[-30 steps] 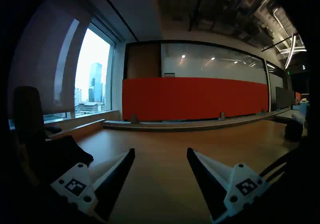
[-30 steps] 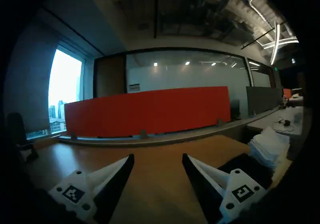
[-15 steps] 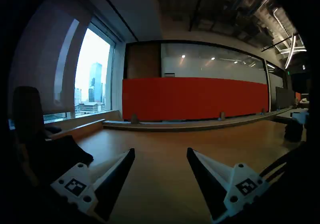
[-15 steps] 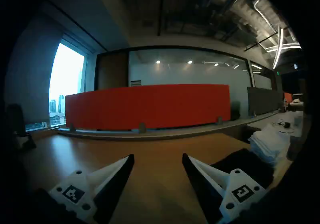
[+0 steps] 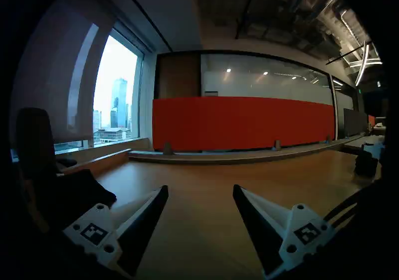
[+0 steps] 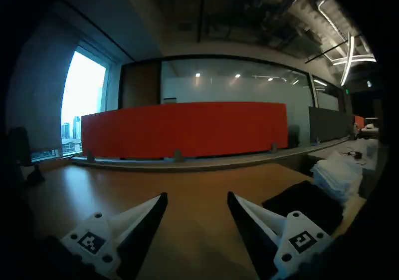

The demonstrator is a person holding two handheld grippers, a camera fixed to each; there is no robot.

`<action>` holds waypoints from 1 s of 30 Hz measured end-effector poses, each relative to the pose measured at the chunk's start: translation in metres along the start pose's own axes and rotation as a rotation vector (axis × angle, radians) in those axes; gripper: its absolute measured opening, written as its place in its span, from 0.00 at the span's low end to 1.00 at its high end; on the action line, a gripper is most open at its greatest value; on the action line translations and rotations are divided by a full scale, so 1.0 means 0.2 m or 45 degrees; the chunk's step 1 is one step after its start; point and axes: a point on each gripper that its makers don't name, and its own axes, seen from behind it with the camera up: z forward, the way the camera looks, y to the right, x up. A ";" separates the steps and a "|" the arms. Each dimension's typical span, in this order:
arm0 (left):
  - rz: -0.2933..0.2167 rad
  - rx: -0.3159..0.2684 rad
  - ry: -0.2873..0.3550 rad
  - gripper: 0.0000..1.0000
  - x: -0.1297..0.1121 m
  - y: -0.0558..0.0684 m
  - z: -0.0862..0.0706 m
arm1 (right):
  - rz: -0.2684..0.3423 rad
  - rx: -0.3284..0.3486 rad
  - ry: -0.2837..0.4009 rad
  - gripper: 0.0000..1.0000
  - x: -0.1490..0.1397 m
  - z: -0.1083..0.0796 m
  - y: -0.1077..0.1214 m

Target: Fold towel

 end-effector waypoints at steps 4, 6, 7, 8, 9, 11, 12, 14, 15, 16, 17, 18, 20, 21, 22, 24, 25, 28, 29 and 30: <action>0.000 0.000 0.000 0.96 0.00 0.00 0.00 | -0.004 0.004 -0.002 0.93 -0.01 0.00 -0.01; 0.000 0.000 0.000 0.96 0.00 0.00 0.00 | -0.008 0.005 0.000 0.93 -0.01 0.00 -0.02; 0.000 0.000 0.000 0.96 0.00 0.00 0.00 | -0.010 0.006 0.002 0.93 -0.01 0.00 -0.02; 0.000 0.000 0.000 0.96 0.00 0.00 0.00 | -0.012 0.007 0.003 0.93 -0.01 0.00 -0.02; 0.000 0.000 0.000 0.96 0.00 0.00 0.00 | -0.014 0.008 0.003 0.93 0.00 0.00 -0.02; 0.000 0.000 0.000 0.96 0.00 0.00 0.00 | -0.018 0.011 0.003 0.93 0.00 0.00 -0.03; 0.000 0.000 0.000 0.96 0.00 0.00 0.00 | -0.020 0.012 0.005 0.93 0.00 0.00 -0.03; 0.000 0.000 0.000 0.96 0.00 0.00 0.00 | -0.023 0.013 0.008 0.93 0.00 -0.01 -0.03; 0.000 0.000 0.000 0.96 0.00 0.00 0.00 | -0.025 0.014 0.010 0.93 0.01 -0.01 -0.03; 0.000 0.000 0.000 0.96 0.00 0.00 0.00 | -0.027 0.015 0.011 0.93 0.01 -0.01 -0.04; 0.000 0.000 0.000 0.96 0.00 0.00 0.00 | -0.029 0.016 0.012 0.93 0.01 -0.01 -0.04; 0.000 0.000 0.000 0.96 0.00 0.00 0.00 | -0.032 0.018 0.013 0.93 0.01 -0.01 -0.04; 0.000 0.000 0.000 0.96 0.00 0.00 0.00 | -0.038 0.024 0.016 0.93 0.01 -0.02 -0.04; 0.000 0.000 0.000 0.96 0.00 0.00 0.00 | -0.042 0.026 0.016 0.93 0.01 -0.02 -0.05; 0.000 0.000 0.000 0.96 0.00 0.00 0.00 | -0.045 0.029 0.017 0.93 0.01 -0.02 -0.05; 0.000 0.000 0.000 0.96 0.00 0.00 0.00 | -0.051 0.032 0.018 0.93 0.01 -0.02 -0.06; 0.000 0.000 0.000 0.96 0.00 0.00 0.00 | -0.053 0.032 0.019 0.93 0.01 -0.02 -0.06; 0.000 0.000 0.000 0.96 0.00 0.00 0.00 | -0.056 0.031 0.021 0.93 0.01 -0.02 -0.06; 0.000 0.000 0.000 0.96 0.00 0.00 0.00 | -0.056 0.030 0.021 0.93 0.02 -0.02 -0.06; 0.000 0.000 0.000 0.96 0.00 0.00 0.00 | -0.056 0.030 0.022 0.93 0.01 -0.02 -0.06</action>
